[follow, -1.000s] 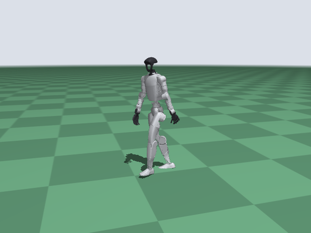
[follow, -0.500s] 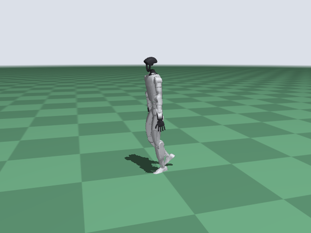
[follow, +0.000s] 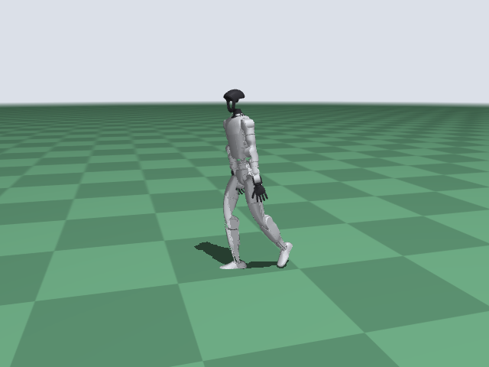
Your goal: Walk run
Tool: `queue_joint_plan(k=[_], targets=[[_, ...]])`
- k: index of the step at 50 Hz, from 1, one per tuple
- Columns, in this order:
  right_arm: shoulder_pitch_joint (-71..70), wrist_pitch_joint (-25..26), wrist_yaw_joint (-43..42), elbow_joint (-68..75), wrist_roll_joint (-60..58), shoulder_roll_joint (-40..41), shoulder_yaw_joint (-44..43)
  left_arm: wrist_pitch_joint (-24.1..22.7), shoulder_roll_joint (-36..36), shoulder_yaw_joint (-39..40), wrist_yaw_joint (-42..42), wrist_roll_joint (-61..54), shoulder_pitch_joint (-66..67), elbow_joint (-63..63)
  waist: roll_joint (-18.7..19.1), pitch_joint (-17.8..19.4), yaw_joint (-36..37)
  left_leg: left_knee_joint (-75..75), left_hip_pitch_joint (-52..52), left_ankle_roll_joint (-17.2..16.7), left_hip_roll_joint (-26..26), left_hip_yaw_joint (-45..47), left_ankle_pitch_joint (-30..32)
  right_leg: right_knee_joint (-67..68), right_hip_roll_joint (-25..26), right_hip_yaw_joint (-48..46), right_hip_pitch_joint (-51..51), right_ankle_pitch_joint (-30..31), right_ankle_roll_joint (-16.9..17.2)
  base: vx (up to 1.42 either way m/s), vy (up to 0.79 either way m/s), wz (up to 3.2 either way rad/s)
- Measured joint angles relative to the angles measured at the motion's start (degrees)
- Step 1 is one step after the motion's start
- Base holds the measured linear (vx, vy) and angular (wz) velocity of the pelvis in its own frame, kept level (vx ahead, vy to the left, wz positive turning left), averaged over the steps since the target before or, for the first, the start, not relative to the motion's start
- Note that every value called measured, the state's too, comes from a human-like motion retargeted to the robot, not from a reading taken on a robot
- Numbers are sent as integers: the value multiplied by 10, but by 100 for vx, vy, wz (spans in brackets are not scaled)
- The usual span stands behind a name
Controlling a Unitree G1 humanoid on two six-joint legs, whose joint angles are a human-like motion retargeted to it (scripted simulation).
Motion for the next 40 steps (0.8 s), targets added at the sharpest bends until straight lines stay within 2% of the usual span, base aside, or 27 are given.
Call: queue_joint_plan(k=[2, 5, 8, 10, 13, 16, 20, 23, 25, 27, 30, 32, 33, 35, 37, 40], targets=[[-12, -3, 3, -10, -5, -3, 6, 12, -3, 1, -8, 13, 23, 17, -29, 8, 17, 89, -20, 20, 10, 62, 63, -17, -22, 5, 41, -17, 7, 73, -23, 7], [-49, -1, -6, -30, -8, -6, 1, 20, -1, 16, -33, 33, 58, 21, -56, 21, 22, 188, -60, 17, 47, 136, 6, -36, -44, -7, 94, -41, 17, 65, -23, 35], [-83, -4, -17, -49, 16, -7, -2, 16, -1, 31, -32, 32, 77, 22, -36, 27, 29, 224, -148, -22, 67, 98, -42, -80, -5, -25, 139, -44, 14, 41, -15, 13], [-100, -12, -11, -67, 37, -10, -2, 21, -2, 39, -16, 22, 88, 28, -26, 28, 39, 206, -205, -28, 76, 89, -72, -104, 17, -39, 166, -47, 16, 61, -21, 10], [-119, -18, 2, -102, 57, -18, -5, 30, -1, 45, 4, 1, 89, 46, -8, 32, 58, 115, -272, -10, 84, 98, -105, -133, 51, -58, 207, -60, 22, 59, -17, 7], [-129, -20, -1, -127, 57, -23, -7, 38, -5, 47, 4, -7, 84, 53, 6, 38, 82, 25, -317, -8, 72, 77, -107, -150, 77, -58, 240, -70, 30, 40, -10, -30], [-138, -25, -7, -143, 51, -29, 0, 36, -10, 48, -11, -5, 76, 48, 15, 43, 113, -77, -378, -25, 51, 3, -97, -164, 95, -57, 286, -87, 50, 63, -9, -52], [-134, -26, -5, -139, 47, -25, 5, 35, -11, 45, -16, 2, 71, 40, 15, 37, 118, -90, -396, -12, 43, -10, -99, -158, 97, -34, 307, -96, 67, 64, -4, -30], [-124, -27, 3, -128, 43, -22, 7, 38, -11, 44, -13, 7, 68, 36, 14, 30, 124, -67, -395, 15, 43, -13, -82, -150, 97, -21, 320, -91, 80, 73, 0, -50], [-106, -21, 15, -110, 31, -20, 6, 39, -11, 43, -9, 9, 69, 34, 14, 21, 141, -46, -378, 19, 62, 29, -63, -135, 91, -1, 335, -64, 97, 105, 7, -102], [-81, -8, 24, -76, 9, -12, 7, 44, -11, 53, -6, 4, 63, 34, 9, 7, 148, 2, -368, 19, 85, 27, -87, -97, 70, 0, 341, 16, 117, 100, 10, -85], [-57, -6, 25, -48, 3, -7, 9, 49, -10, 46, -5, -9, 56, 28, 22, -1, 140, -6, -326, 21, 98, 22, -117, -32, 66, -11, 327, 120, 102, 74, 6, -43], [-49, -6, 26, -39, 2, -8, 10, 48, -10, 40, -7, -15, 53, 24, 29, -5, 142, -15, -312, 24, 103, 24, -122, -3, 65, -11, 318, 151, 96, 53, 6, -58], [-30, 1, 32, -24, -9, -14, 15, 39, -6, 25, -15, -26, 39, 12, 54, -10, 141, -29, -274, 19, 130, 26, -141, 110, 61, -38, 281, 217, 58, 68, 12, -72], [-22, 2, 29, -21, -23, -16, 15, 34, 1, 20, -19, -29, 20, 2, 66, -8, 133, -27, -256, 14, 144, 31, -160, 193, 44, -60, 241, 193, 44, 85, 12, -52], [-11, 3, 19, -18, -24, -15, 11, 23, 23, -1, -16, -34, -18, -15, 65, 0, 111, -51, -224, 18, 130, 35, -171, 280, 19, -69, 160, 142, 56, 48, -1, 3]])
